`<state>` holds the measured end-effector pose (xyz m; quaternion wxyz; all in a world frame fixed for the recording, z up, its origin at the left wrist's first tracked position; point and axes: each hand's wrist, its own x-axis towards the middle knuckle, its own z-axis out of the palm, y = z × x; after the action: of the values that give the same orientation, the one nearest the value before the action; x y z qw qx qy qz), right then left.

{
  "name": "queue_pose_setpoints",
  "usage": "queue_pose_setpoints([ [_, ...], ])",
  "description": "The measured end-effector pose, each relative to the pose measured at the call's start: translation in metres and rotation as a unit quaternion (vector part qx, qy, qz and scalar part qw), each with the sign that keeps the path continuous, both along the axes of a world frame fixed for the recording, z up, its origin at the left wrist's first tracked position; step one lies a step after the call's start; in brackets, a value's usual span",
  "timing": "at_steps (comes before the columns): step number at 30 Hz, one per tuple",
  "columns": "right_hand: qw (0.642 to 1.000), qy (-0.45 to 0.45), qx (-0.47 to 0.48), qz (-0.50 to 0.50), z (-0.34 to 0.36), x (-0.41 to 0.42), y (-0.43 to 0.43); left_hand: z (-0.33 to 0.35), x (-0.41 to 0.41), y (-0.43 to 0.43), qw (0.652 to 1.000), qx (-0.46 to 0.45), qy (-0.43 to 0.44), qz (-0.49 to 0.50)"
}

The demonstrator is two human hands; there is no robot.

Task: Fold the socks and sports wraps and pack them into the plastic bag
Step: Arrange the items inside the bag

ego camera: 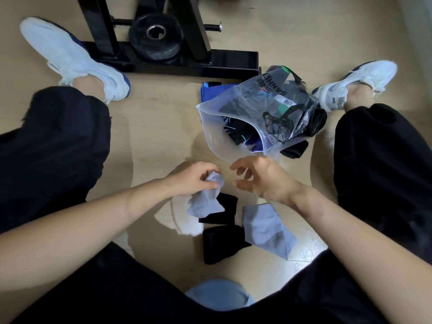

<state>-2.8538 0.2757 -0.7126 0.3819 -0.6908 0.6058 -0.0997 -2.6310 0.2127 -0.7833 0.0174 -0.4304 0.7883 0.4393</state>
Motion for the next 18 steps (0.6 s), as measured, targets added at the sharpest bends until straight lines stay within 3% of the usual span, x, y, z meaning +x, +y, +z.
queue_pose_setpoints([
  [5,0.983,-0.12,0.135,-0.044,-0.007,0.02,0.007,0.048,0.009,0.008,0.994,0.006,0.038,0.106],
  [11,0.964,-0.222,0.123,-0.077,-0.004,0.034,0.008,0.069,0.02,0.013,0.968,0.02,0.092,0.232],
  [14,0.963,-0.239,0.078,-0.099,-0.005,0.029,0.003,0.073,0.024,0.005,0.969,0.04,0.099,0.223],
  [18,0.969,-0.198,-0.012,-0.15,0.014,0.005,-0.008,0.066,0.048,-0.02,0.991,0.057,0.021,0.123],
])
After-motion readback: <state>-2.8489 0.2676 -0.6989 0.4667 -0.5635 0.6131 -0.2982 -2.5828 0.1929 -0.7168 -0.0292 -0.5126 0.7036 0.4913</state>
